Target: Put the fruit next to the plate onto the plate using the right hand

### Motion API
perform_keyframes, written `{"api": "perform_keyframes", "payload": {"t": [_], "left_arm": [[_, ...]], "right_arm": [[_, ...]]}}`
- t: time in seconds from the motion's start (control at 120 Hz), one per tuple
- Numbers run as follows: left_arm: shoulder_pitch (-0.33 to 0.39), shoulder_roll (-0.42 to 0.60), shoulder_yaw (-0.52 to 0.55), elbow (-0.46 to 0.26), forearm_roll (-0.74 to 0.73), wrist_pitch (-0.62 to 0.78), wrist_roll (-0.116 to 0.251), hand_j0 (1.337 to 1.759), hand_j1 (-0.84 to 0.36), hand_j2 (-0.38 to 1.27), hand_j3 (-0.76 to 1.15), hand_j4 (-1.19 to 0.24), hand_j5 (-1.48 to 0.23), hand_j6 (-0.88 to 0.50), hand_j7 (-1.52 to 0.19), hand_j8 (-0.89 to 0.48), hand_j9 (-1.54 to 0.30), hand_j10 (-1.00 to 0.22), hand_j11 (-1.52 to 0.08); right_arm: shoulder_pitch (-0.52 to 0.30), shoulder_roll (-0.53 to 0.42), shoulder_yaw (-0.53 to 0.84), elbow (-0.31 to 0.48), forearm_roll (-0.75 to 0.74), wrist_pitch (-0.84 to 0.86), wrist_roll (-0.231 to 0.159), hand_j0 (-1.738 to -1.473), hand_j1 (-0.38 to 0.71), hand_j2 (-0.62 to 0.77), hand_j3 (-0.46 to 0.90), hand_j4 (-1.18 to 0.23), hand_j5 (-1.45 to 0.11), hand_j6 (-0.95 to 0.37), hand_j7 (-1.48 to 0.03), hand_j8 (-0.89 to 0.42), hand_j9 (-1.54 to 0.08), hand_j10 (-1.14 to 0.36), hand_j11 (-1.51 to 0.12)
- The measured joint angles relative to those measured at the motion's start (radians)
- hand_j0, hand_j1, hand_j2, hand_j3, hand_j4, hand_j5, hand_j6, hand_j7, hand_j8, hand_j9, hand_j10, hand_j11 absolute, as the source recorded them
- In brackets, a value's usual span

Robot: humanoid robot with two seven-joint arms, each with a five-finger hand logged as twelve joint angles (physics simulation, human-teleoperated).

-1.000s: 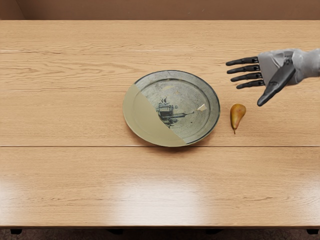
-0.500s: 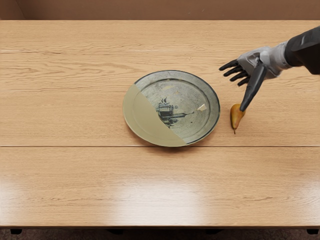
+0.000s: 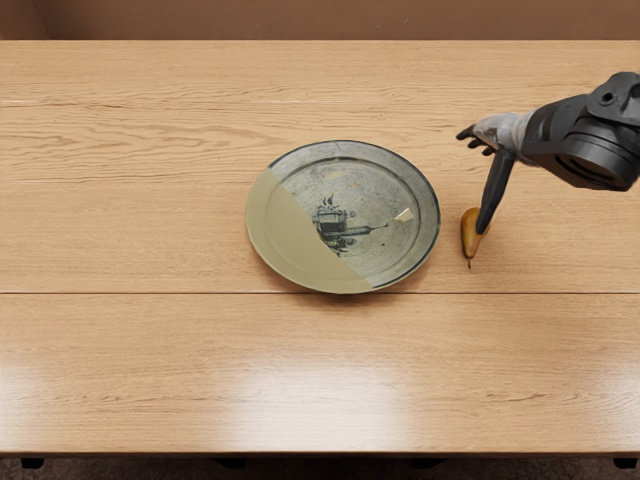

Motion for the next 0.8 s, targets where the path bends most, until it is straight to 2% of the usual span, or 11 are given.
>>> {"api": "perform_keyframes", "payload": {"t": [0.292, 0.55, 0.8], "left_arm": [[0.000, 0.000, 0.000, 0.000, 0.000, 0.000, 0.000, 1.658, 0.35, 0.00, 0.00, 0.00, 0.00, 0.00, 0.00, 0.00, 0.00, 0.00, 0.00], [0.000, 0.000, 0.000, 0.000, 0.000, 0.000, 0.000, 1.658, 0.35, 0.00, 0.00, 0.00, 0.00, 0.00, 0.00, 0.00, 0.00, 0.00, 0.00], [0.000, 0.000, 0.000, 0.000, 0.000, 0.000, 0.000, 1.658, 0.35, 0.00, 0.00, 0.00, 0.00, 0.00, 0.00, 0.00, 0.00, 0.00, 0.00]], "right_arm": [[0.021, 0.078, -0.144, 0.085, -0.002, -0.226, 0.000, -1.658, -0.30, -0.01, 0.00, -0.04, -0.05, -0.04, -0.05, -0.04, -0.05, -0.04, -0.05], [0.013, 0.182, -0.219, 0.092, 0.005, -0.395, 0.000, -1.658, -0.27, -0.01, 0.00, -0.07, -0.09, -0.07, -0.09, -0.07, -0.09, -0.07, -0.09], [-0.016, 0.251, -0.267, 0.075, 0.008, -0.433, 0.000, -1.658, -0.23, -0.02, 0.00, -0.10, -0.13, -0.10, -0.13, -0.10, -0.13, -0.10, -0.13]]}}
